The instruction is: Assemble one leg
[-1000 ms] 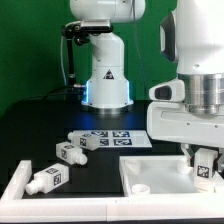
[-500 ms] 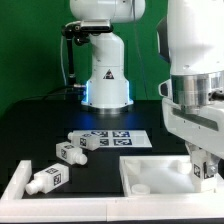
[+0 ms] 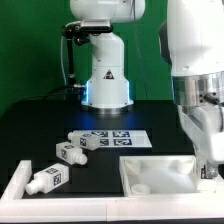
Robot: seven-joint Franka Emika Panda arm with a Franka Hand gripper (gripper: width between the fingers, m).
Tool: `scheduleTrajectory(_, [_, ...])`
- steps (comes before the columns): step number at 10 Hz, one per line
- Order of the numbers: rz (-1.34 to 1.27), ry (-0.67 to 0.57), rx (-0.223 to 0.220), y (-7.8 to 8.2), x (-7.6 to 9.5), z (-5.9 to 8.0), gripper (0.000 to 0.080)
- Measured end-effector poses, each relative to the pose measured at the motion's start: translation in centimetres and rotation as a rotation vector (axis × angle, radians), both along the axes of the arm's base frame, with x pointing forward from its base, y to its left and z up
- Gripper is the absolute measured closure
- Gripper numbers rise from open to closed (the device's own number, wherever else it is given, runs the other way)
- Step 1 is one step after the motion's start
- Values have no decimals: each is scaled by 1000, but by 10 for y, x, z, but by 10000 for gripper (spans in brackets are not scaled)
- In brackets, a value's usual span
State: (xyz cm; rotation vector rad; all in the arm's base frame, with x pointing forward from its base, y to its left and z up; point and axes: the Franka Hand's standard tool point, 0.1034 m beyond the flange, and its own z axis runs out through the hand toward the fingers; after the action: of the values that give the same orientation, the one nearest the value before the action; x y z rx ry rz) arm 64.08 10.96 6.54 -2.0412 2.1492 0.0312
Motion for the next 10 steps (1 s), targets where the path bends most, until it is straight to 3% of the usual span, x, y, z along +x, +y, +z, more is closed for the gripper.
scheduleTrajectory(1, [170, -19, -17, -3, 1, 1, 254])
scheduleTrajectory(2, [364, -50, -39, -4, 1, 1, 254])
scheduleTrajectory(3, [572, -72, -56, -6, -2, -3, 170])
scheduleTrajectory(4, [662, -57, -50, 0, -6, -4, 170])
scheduleTrajectory(8, [921, -88, -86, -4, -6, -3, 150])
scheduleTrajectory(9, [1187, -92, -144, -1, -3, -1, 150])
scheduleTrajectory(10, [1287, -99, -164, 1, -3, -1, 150])
